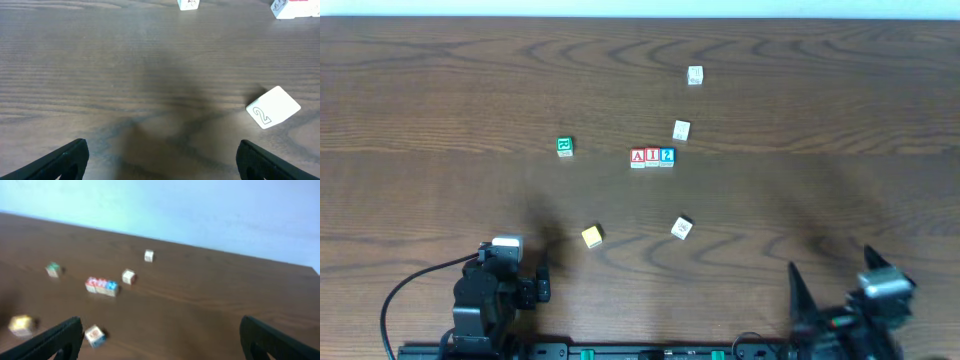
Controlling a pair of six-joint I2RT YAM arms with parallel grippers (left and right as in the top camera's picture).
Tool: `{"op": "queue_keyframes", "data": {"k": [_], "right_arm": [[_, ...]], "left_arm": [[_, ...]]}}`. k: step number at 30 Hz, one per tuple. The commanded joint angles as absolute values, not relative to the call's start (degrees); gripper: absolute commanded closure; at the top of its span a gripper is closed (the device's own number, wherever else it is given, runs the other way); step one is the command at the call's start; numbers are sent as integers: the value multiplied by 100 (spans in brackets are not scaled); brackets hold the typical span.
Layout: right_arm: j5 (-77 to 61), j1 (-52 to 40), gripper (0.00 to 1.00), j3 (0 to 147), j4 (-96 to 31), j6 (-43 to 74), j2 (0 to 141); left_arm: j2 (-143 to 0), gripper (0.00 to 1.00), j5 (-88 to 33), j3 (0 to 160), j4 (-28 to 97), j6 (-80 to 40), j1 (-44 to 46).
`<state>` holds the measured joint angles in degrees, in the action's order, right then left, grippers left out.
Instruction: Spell out Ai2
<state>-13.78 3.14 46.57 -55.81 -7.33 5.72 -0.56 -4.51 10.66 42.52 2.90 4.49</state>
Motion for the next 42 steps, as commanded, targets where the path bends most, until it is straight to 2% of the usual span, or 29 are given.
{"op": "queue_keyframes", "data": {"k": [1,18,42], "right_arm": [[-1347,255,1,3830,-5282,-1125,21],[-1347,248,1,1105,-4884,-1125,32],[-1350,248,1,1076,-4821,-1122,32]], "left_arm": [[-25,5,-491,943,4322,344,414],[-25,5,-491,943,4320,344,414],[-25,5,-491,943,4322,344,414]]}}
